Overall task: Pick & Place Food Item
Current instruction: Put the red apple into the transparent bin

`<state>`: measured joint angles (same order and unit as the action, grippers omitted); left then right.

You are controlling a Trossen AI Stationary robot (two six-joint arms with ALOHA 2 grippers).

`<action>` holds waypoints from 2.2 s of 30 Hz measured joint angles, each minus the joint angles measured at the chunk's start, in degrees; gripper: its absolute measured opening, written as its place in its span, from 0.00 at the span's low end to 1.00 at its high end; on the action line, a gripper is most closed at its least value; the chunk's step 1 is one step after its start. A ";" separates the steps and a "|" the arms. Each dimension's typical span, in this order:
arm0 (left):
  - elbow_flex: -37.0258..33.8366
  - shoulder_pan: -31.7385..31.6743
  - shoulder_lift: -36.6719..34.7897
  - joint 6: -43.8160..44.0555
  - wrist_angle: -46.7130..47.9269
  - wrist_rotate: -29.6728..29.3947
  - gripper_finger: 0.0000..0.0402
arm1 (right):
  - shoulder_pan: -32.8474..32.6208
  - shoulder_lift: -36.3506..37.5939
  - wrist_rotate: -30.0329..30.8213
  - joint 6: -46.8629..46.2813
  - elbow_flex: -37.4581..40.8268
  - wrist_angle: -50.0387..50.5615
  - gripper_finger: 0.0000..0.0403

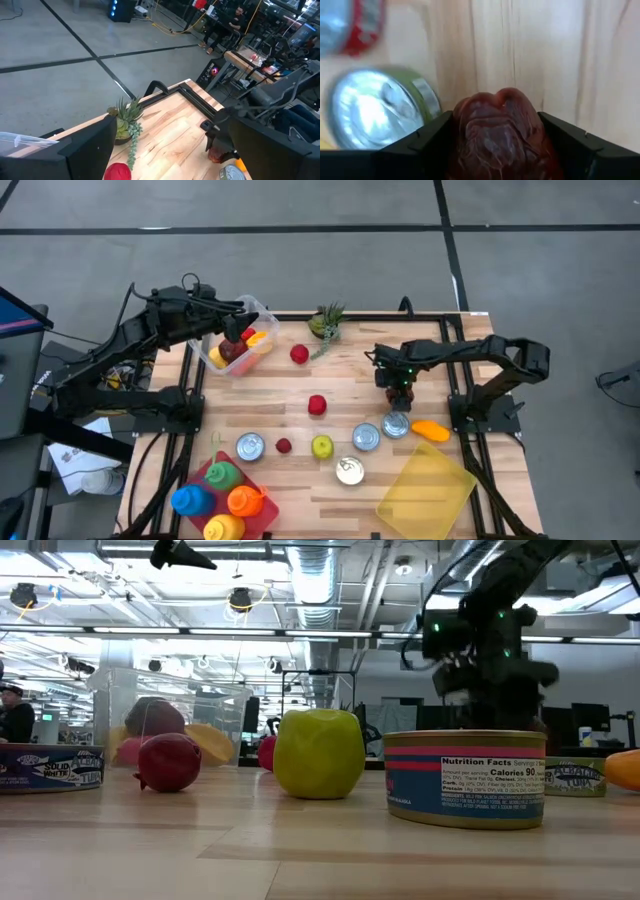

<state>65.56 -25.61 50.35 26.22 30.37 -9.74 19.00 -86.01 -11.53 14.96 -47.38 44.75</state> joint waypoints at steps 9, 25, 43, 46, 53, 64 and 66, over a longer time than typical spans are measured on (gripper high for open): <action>-0.04 0.96 0.11 1.21 -4.86 0.08 0.93 | 1.68 10.91 -7.02 -4.54 -12.51 -7.64 0.65; -7.25 10.43 13.69 -8.52 -54.69 5.86 0.93 | 2.25 18.58 -13.18 -15.01 -31.51 -34.95 0.65; -7.19 14.73 32.95 -24.28 -76.72 10.68 0.93 | -0.69 12.73 -17.29 -15.47 -33.88 -38.03 0.65; -7.19 14.71 32.98 -23.01 -76.54 13.62 0.93 | -0.93 12.44 -17.17 -15.31 -33.72 -37.42 0.65; -7.17 14.86 32.98 -19.49 -76.38 18.34 0.93 | -0.88 11.50 -17.20 -15.43 -33.73 -37.82 0.65; -4.07 15.04 33.96 -20.21 -71.97 17.69 0.93 | -2.45 7.94 -17.99 -16.98 -33.79 -40.74 0.65; -3.66 15.08 34.18 -20.27 -70.93 18.11 0.93 | -2.86 7.10 -18.22 -17.49 -33.81 -41.87 0.65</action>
<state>61.90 -10.52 84.53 5.95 -40.56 8.38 16.14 -78.91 -29.75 -2.53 -81.19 2.87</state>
